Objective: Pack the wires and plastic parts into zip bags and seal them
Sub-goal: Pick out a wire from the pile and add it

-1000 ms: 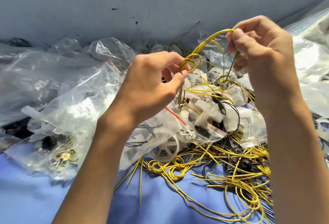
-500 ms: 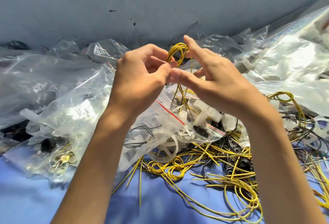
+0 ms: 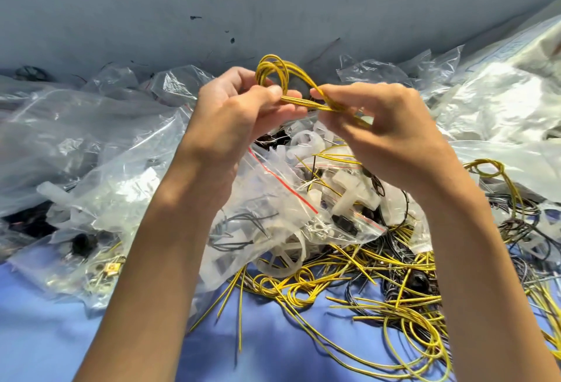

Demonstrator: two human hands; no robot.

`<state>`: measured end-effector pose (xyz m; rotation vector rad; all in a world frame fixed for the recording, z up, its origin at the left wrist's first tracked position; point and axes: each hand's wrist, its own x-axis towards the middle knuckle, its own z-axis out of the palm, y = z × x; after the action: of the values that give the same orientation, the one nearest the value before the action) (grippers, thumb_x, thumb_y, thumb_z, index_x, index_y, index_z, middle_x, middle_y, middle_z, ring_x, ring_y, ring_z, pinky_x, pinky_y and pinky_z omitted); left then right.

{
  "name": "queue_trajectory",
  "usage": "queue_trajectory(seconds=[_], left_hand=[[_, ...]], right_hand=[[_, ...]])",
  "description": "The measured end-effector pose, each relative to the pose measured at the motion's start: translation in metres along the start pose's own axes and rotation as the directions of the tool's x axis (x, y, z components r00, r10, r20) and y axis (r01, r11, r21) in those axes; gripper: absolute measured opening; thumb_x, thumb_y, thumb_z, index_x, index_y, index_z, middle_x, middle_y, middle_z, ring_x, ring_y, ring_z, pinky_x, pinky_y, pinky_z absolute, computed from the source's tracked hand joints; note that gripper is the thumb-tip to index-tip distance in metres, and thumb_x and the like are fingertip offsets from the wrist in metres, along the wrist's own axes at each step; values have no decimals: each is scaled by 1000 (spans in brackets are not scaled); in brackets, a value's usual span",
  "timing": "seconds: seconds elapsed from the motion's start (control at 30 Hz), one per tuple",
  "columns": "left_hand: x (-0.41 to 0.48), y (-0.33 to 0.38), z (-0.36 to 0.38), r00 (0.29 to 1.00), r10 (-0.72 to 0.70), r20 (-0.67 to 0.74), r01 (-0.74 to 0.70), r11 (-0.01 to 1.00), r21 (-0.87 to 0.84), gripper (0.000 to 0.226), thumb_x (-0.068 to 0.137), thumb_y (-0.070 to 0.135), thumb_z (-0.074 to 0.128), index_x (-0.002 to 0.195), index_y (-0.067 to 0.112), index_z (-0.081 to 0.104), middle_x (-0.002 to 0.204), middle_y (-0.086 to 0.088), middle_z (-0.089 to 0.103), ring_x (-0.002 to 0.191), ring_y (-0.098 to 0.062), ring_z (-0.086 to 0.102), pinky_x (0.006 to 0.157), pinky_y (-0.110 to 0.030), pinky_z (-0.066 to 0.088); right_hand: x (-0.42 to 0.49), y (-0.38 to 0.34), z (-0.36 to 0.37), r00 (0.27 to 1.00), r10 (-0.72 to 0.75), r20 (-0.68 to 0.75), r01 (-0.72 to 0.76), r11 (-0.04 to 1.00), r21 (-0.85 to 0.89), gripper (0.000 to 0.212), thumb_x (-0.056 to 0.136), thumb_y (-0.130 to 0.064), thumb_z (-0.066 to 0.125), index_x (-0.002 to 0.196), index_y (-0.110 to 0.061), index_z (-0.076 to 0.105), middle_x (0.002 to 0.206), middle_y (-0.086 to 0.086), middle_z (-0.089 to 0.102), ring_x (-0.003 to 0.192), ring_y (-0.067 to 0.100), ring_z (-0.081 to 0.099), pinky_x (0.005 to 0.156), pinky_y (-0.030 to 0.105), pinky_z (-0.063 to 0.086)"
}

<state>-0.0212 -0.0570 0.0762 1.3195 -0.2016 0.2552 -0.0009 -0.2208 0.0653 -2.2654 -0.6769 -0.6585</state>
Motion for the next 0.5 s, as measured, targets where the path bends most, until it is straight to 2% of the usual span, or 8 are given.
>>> queue_trajectory(seconds=[0.07, 0.13, 0.2, 0.27, 0.33, 0.4, 0.43, 0.5], left_hand=[[2, -2, -3, 1000, 13, -14, -11, 994, 111, 20, 92, -2, 49, 76, 10, 52, 76, -8, 66, 67, -13, 70, 67, -17, 54], [5, -6, -7, 998, 47, -51, -27, 943, 332, 16, 90, 7, 55, 75, 13, 55, 80, -7, 66, 71, -13, 70, 67, -20, 53], [7, -11, -11, 992, 102, -77, -31, 772, 635, 13, 80, 30, 58, 77, 17, 60, 82, -1, 70, 82, -20, 68, 76, -32, 53], [6, -12, -15, 985, 136, -109, 14, 558, 829, 26, 71, 47, 52, 75, 23, 61, 81, 9, 68, 87, -19, 64, 85, -35, 51], [6, -14, -20, 986, 135, -100, 33, 428, 903, 26, 73, 55, 56, 73, 29, 61, 86, 10, 68, 93, -18, 61, 86, -36, 49], [8, -18, -25, 992, 100, -73, 32, 358, 933, 22, 79, 54, 60, 76, 32, 62, 97, 5, 65, 101, -20, 56, 84, -34, 45], [9, -20, -27, 993, 93, -67, 32, 330, 943, 18, 81, 51, 60, 79, 34, 62, 100, 3, 62, 104, -21, 52, 82, -31, 41], [10, -20, -30, 991, 112, -76, 42, 280, 959, 11, 83, 46, 60, 85, 36, 61, 103, 3, 54, 110, -21, 45, 81, -28, 32]], right_hand=[[-1, 3, -2, 1000, 0, -7, 1, 998, 70, 20, 90, -16, 57, 104, -13, 70, 72, 3, 65, 63, 9, 59, 64, 30, 43], [-1, 5, -3, 999, 22, 25, -25, 989, 145, 18, 91, -16, 56, 104, -13, 68, 62, 0, 58, 50, 2, 53, 57, 30, 46], [-2, 7, -5, 997, 44, 63, -52, 989, 137, 17, 93, -19, 58, 105, -13, 67, 65, 5, 52, 49, 12, 38, 51, 28, 41], [-2, 9, -5, 993, 59, 100, -66, 995, 72, 19, 93, -22, 59, 107, -18, 71, 56, -5, 48, 47, 6, 33, 45, 15, 30], [-1, 12, -4, 984, 106, 143, -109, 994, 15, 23, 92, -24, 58, 111, -25, 71, 45, -17, 46, 44, 0, 40, 45, 10, 31], [-2, 14, -4, 966, 155, 205, -158, 987, 0, 31, 91, -25, 57, 121, -26, 66, 44, -26, 47, 45, -10, 45, 47, 5, 31], [-3, 14, -5, 958, 165, 236, -169, 986, -1, 36, 91, -28, 57, 127, -25, 61, 53, -28, 54, 49, -13, 46, 51, 4, 31], [-5, 12, -6, 950, 154, 270, -153, 988, -25, 46, 92, -37, 55, 136, -23, 53, 93, -17, 70, 67, -14, 53, 66, 12, 40]])
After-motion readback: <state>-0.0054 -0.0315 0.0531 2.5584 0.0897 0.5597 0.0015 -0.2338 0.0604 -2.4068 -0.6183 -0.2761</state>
